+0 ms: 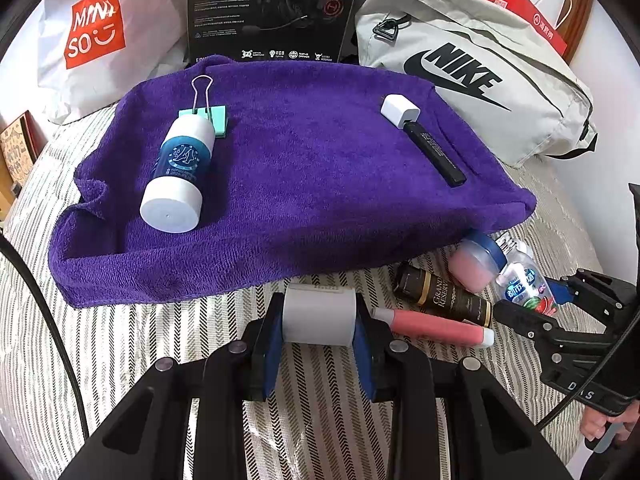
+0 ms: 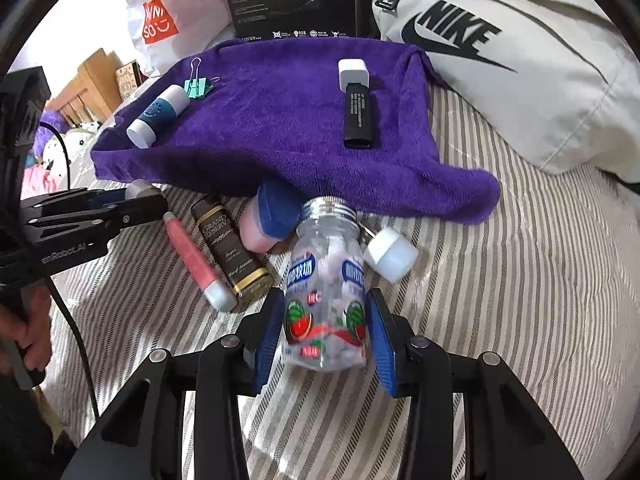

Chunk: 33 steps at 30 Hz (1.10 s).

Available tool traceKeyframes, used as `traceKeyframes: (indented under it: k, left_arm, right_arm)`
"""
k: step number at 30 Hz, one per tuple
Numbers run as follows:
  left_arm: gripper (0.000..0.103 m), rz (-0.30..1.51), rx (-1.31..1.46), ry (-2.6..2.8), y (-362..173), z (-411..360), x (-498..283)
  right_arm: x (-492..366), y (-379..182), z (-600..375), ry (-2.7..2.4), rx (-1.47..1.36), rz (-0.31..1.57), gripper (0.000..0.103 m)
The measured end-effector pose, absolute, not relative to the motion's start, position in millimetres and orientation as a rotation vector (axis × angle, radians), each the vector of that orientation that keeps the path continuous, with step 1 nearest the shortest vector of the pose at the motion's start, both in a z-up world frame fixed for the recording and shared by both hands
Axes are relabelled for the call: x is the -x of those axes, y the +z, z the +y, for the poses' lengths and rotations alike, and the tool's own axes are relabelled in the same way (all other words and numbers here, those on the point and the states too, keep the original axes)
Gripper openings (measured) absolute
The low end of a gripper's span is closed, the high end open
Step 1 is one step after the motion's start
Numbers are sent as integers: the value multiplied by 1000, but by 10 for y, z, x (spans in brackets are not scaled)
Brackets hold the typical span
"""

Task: Organize rigid objects
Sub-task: 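Carry the white roll with the left gripper while the right carries the candy bottle over the towel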

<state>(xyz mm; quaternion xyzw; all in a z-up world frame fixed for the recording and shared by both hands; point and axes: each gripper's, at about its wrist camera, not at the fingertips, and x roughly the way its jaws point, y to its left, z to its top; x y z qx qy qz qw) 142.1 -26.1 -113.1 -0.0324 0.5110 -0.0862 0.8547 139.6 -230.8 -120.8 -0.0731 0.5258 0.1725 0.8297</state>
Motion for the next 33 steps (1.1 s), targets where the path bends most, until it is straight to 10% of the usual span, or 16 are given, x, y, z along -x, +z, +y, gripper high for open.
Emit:
traceKeyframes:
  k: [33]
  left_arm:
    - [30,998,164,-191,-842,131,-1258]
  right_arm:
    - [-1225,-819,-2338,407,140,1065,41]
